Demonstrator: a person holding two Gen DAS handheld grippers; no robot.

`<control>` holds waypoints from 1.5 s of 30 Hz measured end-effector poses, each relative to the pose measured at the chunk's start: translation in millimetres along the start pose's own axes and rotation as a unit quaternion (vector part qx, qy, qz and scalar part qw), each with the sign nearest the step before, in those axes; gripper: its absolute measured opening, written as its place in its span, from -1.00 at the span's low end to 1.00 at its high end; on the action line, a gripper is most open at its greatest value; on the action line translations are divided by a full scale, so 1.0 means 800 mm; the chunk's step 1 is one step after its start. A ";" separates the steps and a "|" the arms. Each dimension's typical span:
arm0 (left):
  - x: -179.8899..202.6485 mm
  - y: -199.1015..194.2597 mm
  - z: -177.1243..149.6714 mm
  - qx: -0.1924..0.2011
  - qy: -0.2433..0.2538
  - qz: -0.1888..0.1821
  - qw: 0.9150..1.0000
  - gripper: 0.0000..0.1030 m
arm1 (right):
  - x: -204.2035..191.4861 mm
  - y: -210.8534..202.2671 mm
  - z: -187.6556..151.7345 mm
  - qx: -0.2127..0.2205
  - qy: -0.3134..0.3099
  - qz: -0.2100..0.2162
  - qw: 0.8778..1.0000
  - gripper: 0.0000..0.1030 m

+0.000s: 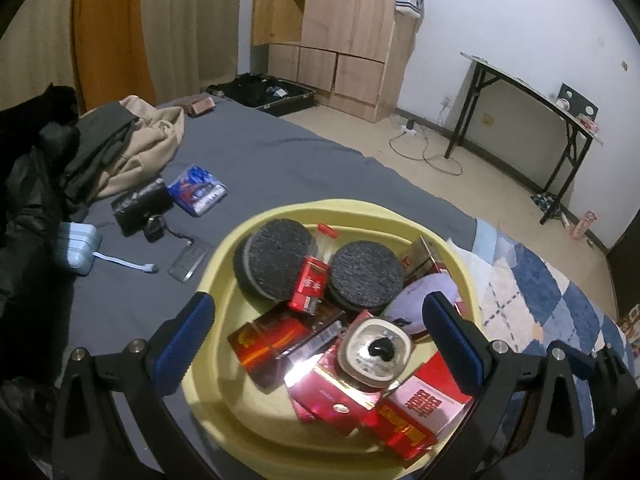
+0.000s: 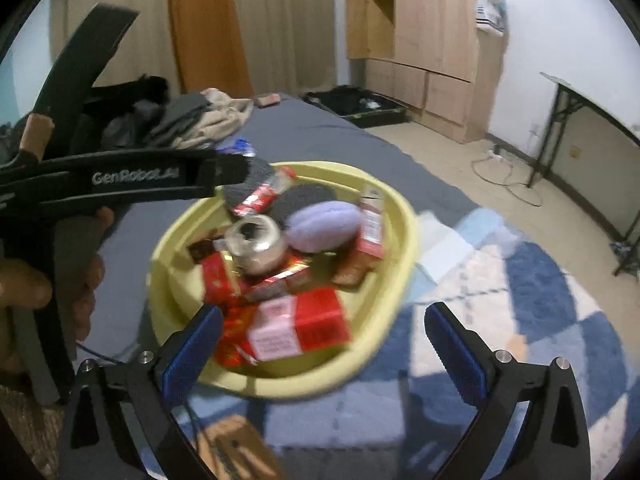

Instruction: Organize rigid objects

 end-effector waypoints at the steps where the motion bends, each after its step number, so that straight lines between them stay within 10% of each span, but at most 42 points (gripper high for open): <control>1: 0.004 0.001 -0.002 -0.003 0.005 -0.001 1.000 1.00 | 0.004 0.000 0.001 0.000 0.007 0.003 1.000 0.99; 45: 0.019 0.022 -0.015 -0.028 -0.003 0.035 0.999 1.00 | -0.003 0.035 -0.010 -0.046 -0.005 -0.011 0.999 0.99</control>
Point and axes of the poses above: each gripper's, at about its wrist camera, not at the fingertips, and y roughly the way its jaws point, x to its right, z to its top, the point moved 8 cm from there along y, roughly the way its jaws point, and after that the axes turned 5 degrees about -y, right-handed, at the moved point
